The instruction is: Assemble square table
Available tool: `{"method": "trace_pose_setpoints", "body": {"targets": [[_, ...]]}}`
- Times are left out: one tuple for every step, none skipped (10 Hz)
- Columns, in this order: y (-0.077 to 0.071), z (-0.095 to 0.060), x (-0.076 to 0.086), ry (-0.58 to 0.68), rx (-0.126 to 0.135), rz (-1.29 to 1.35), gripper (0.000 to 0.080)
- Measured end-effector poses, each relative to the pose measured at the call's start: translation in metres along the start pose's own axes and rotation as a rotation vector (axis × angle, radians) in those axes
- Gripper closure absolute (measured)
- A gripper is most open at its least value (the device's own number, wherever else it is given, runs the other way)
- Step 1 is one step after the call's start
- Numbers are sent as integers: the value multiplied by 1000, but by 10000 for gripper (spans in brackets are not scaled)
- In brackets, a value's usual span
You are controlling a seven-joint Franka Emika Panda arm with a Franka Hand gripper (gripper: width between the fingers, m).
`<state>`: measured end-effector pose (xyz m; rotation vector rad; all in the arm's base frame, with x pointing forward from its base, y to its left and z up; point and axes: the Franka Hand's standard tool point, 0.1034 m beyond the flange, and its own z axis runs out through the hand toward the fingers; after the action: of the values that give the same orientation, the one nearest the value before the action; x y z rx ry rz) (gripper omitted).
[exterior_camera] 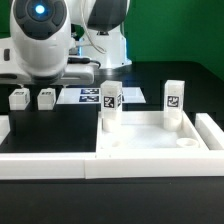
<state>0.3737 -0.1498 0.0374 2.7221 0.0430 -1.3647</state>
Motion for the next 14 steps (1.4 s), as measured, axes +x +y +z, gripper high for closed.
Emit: {"method": "trace_pose_setpoints", "body": {"targets": [[1,3,1,1,18,11,150],[1,6,2,-5,18,12,150],[-2,8,3,-10,14,7,150],[-6,11,5,-17,11,3,150],[-11,15,7,-25,23,2,150],[-17,23,9,-42,35,2,150],[-18,26,10,-48,33,-1,150],[-20,30,11,-58,35,-2,150],[-24,37,9,-94,77,8,150],[-25,36,10,-92,74,2,150],[-26,35,10,-92,72,-2,235],[-27,36,10,-93,72,-6,389],[-27,36,11,-93,71,-8,510],[-27,36,11,-93,70,-9,510]]}}
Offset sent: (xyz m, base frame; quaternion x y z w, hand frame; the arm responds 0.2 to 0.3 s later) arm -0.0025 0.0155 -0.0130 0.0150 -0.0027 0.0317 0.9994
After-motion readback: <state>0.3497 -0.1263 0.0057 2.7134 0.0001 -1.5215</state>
